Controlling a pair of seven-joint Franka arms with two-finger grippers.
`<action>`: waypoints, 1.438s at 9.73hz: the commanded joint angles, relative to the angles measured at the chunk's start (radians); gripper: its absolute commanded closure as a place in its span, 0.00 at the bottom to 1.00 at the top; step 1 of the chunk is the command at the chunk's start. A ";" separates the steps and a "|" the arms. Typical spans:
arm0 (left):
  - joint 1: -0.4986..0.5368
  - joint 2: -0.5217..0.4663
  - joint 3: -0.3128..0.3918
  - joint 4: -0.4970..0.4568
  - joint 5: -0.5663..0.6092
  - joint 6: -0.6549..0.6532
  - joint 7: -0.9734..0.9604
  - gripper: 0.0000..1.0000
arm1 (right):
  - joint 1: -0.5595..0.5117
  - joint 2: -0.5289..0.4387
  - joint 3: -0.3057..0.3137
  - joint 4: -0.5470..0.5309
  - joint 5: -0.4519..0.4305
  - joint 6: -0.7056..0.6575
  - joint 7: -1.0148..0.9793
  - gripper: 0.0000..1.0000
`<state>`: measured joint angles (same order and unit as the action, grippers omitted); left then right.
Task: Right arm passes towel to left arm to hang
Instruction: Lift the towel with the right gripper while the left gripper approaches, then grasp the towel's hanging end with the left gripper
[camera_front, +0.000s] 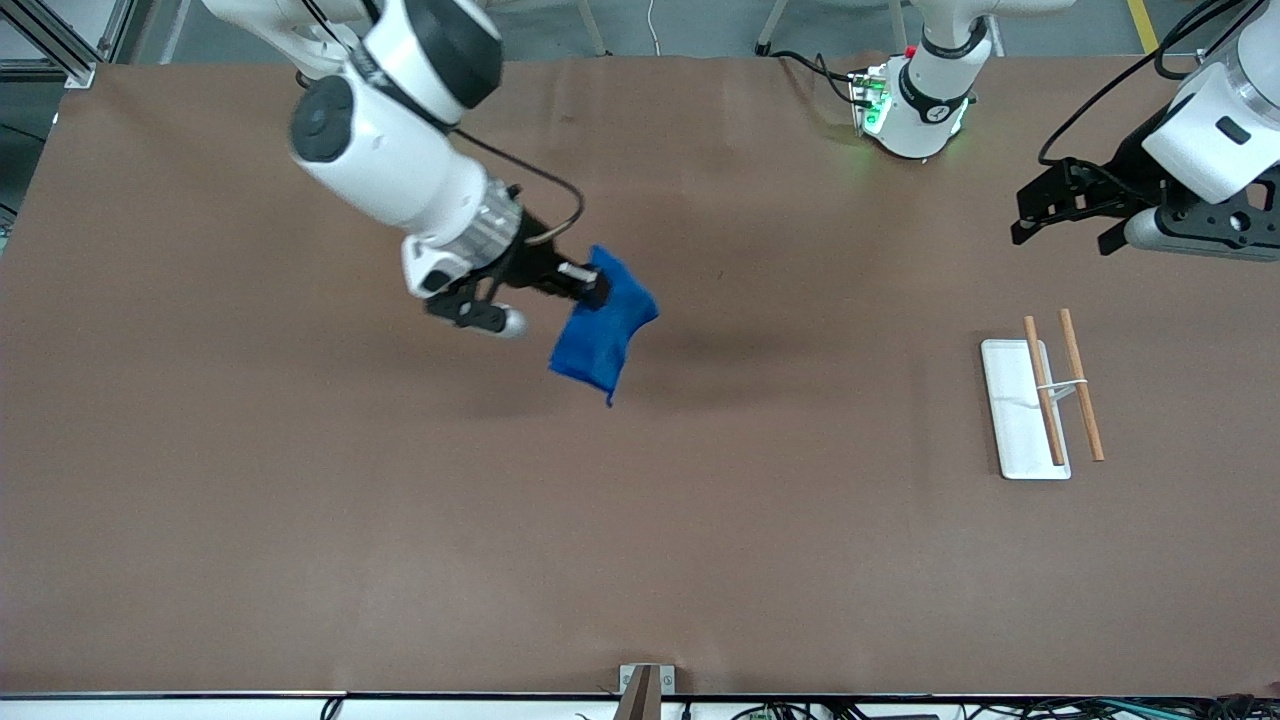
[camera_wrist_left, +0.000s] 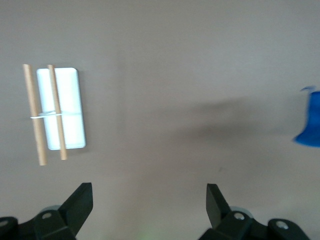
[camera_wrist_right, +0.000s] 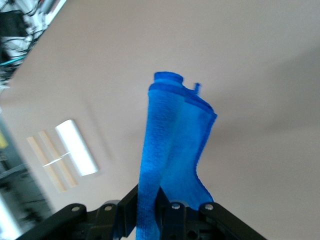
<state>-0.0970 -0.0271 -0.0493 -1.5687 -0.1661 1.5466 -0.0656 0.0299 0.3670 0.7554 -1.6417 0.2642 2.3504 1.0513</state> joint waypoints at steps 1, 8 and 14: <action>0.006 0.024 0.000 -0.037 -0.038 0.010 0.097 0.00 | 0.042 0.175 0.085 0.101 0.010 0.171 0.167 0.99; 0.100 0.137 0.002 -0.085 -0.353 -0.088 0.366 0.00 | 0.091 0.296 0.285 0.167 0.012 0.687 0.549 0.99; 0.226 0.350 0.002 -0.083 -0.798 -0.345 0.414 0.00 | 0.110 0.294 0.285 0.187 0.007 0.705 0.671 0.99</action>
<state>0.1108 0.2711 -0.0448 -1.6436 -0.9144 1.2374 0.3361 0.1316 0.6450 1.0270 -1.4713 0.2684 3.0403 1.7105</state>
